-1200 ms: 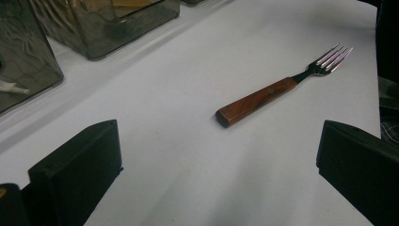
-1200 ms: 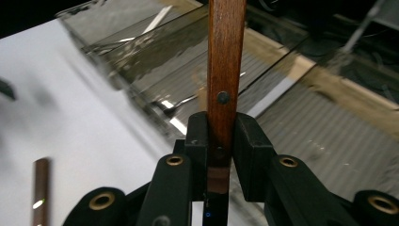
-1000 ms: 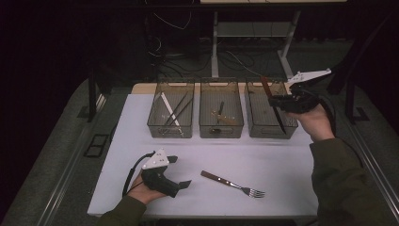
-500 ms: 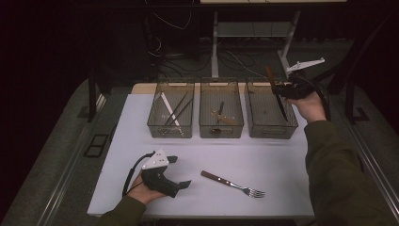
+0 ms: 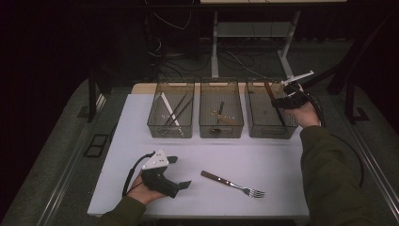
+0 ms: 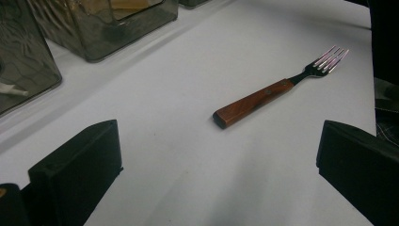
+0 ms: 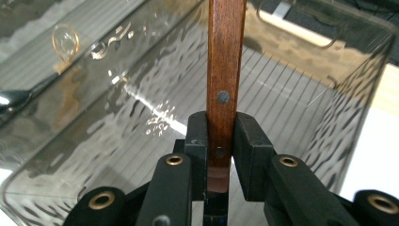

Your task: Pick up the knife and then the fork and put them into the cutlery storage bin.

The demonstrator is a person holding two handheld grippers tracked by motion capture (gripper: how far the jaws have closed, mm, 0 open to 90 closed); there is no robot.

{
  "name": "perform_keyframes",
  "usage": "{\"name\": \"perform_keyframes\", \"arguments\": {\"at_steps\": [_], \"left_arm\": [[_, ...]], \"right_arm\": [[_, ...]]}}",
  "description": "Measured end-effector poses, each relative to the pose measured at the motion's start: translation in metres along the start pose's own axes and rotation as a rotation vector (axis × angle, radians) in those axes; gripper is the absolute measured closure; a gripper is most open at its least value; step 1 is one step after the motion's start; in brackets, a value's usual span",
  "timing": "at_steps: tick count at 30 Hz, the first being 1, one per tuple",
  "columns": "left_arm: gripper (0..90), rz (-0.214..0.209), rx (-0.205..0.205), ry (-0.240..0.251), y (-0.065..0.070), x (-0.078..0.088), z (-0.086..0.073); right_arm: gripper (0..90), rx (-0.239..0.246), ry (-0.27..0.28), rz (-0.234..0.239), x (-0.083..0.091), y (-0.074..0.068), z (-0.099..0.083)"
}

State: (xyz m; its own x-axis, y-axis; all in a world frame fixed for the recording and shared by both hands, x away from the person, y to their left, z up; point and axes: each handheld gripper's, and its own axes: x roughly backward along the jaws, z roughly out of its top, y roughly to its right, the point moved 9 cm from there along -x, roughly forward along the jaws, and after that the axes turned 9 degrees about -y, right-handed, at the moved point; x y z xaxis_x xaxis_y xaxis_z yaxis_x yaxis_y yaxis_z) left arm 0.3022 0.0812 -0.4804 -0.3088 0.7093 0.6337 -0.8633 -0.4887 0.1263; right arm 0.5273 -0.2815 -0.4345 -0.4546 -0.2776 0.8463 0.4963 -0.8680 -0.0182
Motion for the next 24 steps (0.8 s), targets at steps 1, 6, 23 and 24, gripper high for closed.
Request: {"name": "perform_keyframes", "arguments": {"at_steps": [1, 6, 23, 24], "left_arm": [[0.0, -0.001, -0.001, 0.000, 0.000, 0.000, 0.000], [0.0, -0.001, 0.000, 0.003, 0.000, 0.000, 0.000], [0.0, -0.001, -0.002, 0.002, 0.001, 0.001, 0.000], [0.0, -0.002, -0.003, 0.000, 0.001, 0.001, 0.000]], "right_arm": [[76.6, 0.000, -0.006, -0.003, -0.002, 0.000, -0.001], [76.6, 0.012, -0.028, -0.005, -0.008, 0.000, -0.003], [58.5, -0.025, -0.050, 0.003, -0.020, -0.002, -0.006], [57.6, -0.023, -0.044, 0.003, -0.019, -0.003, -0.006]]}}
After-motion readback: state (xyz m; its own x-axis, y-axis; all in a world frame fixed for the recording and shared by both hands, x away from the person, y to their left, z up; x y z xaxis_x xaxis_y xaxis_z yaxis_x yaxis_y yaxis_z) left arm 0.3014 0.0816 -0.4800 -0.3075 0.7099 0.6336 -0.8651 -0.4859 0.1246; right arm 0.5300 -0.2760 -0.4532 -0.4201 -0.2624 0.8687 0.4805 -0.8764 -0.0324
